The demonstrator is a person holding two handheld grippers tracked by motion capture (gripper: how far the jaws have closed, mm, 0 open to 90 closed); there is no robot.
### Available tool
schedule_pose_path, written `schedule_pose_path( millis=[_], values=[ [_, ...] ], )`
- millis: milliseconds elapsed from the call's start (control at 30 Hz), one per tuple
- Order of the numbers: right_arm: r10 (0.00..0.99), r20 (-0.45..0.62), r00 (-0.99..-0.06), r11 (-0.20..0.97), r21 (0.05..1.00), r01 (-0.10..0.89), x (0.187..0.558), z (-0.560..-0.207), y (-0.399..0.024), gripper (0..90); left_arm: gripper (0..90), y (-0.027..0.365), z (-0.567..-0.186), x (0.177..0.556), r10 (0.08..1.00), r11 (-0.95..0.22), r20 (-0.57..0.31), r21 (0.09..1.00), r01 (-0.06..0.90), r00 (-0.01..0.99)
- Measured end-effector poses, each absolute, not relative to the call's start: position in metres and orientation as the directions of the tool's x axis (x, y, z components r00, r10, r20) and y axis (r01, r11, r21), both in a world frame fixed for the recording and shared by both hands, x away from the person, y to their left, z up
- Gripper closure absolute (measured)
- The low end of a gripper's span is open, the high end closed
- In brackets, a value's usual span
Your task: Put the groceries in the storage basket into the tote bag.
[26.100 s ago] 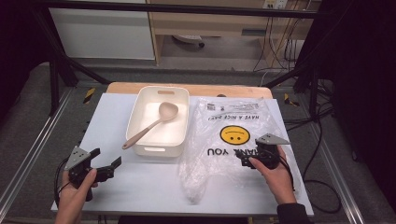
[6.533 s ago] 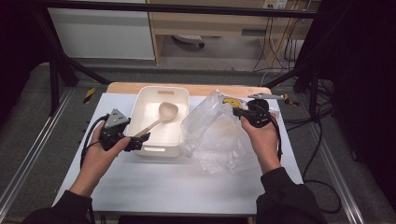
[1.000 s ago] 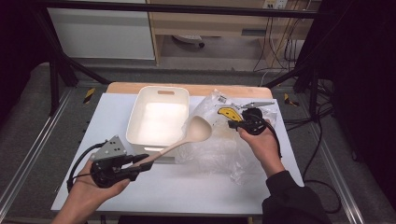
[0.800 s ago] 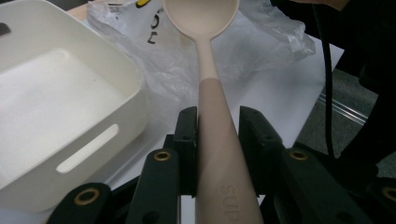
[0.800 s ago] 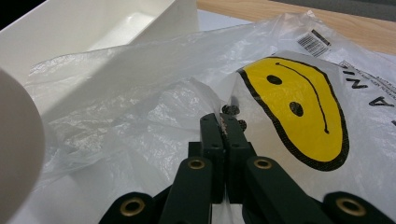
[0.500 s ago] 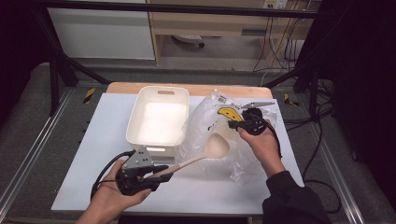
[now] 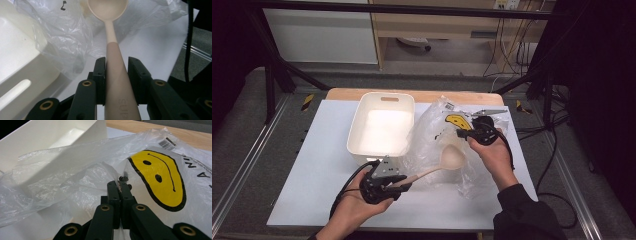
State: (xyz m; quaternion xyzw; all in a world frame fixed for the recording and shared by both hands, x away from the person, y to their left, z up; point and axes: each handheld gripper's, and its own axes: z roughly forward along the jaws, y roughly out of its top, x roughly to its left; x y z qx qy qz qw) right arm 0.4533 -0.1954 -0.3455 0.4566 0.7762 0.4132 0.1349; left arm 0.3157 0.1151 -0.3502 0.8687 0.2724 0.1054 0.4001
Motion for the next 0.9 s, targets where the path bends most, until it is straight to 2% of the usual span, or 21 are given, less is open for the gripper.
schedule_pose_path(
  millis=[533, 900],
  values=[
    [0.829, 0.167, -0.534, 0.219, 0.781, 0.585, 0.446, -0.334, -0.205, 90.0, 69.2, 0.091, -0.368, 0.344, 0.606, -0.494, -0.022, 0.773, 0.398, 0.795],
    [0.831, 0.170, -0.530, 0.210, 0.786, 0.582, 0.446, -0.333, -0.201, 90.0, 69.2, 0.052, -0.368, 0.353, 0.609, -0.504, 0.003, 0.774, 0.384, 0.794]
  ],
)
